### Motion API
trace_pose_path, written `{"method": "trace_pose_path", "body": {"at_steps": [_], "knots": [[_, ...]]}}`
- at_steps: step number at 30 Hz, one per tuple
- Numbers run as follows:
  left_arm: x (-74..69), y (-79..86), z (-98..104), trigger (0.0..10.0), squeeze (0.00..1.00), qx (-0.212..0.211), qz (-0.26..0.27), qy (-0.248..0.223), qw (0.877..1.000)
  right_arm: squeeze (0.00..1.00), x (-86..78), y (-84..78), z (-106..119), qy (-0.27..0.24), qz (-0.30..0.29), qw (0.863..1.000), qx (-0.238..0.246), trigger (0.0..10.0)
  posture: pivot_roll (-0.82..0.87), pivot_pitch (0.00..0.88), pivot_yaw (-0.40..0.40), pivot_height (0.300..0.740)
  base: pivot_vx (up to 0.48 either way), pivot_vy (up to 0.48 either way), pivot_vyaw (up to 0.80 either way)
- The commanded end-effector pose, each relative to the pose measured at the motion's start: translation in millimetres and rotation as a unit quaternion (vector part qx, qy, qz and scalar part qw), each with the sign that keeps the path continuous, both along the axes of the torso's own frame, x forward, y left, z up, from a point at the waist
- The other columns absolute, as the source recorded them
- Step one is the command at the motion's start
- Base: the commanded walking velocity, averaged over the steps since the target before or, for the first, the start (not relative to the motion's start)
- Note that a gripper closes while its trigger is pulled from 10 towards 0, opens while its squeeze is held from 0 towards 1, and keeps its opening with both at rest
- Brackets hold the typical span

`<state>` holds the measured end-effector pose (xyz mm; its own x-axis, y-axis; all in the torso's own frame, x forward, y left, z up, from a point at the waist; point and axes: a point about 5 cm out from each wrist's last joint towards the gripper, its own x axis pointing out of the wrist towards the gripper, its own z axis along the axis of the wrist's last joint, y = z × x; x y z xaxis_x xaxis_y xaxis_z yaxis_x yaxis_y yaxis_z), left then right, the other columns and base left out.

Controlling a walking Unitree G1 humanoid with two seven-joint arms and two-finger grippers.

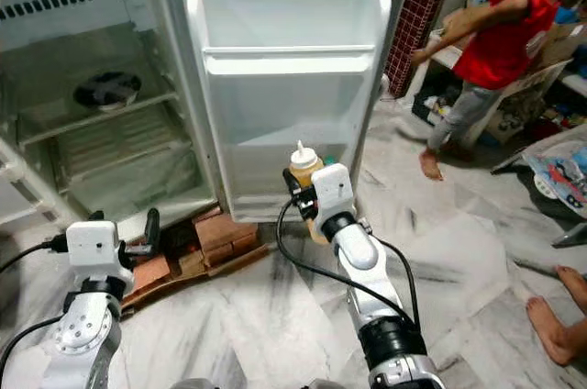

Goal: Restocking fridge

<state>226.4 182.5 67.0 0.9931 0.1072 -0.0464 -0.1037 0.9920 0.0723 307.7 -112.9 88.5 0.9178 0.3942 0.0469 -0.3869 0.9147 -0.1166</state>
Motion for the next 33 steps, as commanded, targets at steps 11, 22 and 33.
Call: {"method": "trace_pose_path", "body": {"at_steps": [11, 22, 33], "knots": [[-0.4, 0.1, -0.4, 10.0, 0.0, 0.004, -0.004, 0.001, 1.0, 0.0, -1.5, 1.9, 3.7, -0.016, 0.012, 1.0, 0.004, 10.0, 0.04, 0.024, 0.0, 0.74, 0.402, 0.0, 0.39], [0.1, -1.9, -1.4, 10.0, 0.0, 0.004, -0.007, 0.002, 1.0, 0.0, 0.2, -0.1, 3.3, -0.012, 0.009, 1.0, 0.004, 10.0, 0.04, 0.027, 0.0, 0.74, 0.393, 0.0, 0.32], [-0.8, -2.3, -2.4, 10.0, 0.0, -0.002, 0.005, 0.004, 1.0, 0.0, -0.6, -0.6, 1.6, -0.008, 0.01, 1.0, 0.007, 10.0, 0.04, 0.03, -0.001, 0.74, 0.28, 0.0, 0.0]]}}
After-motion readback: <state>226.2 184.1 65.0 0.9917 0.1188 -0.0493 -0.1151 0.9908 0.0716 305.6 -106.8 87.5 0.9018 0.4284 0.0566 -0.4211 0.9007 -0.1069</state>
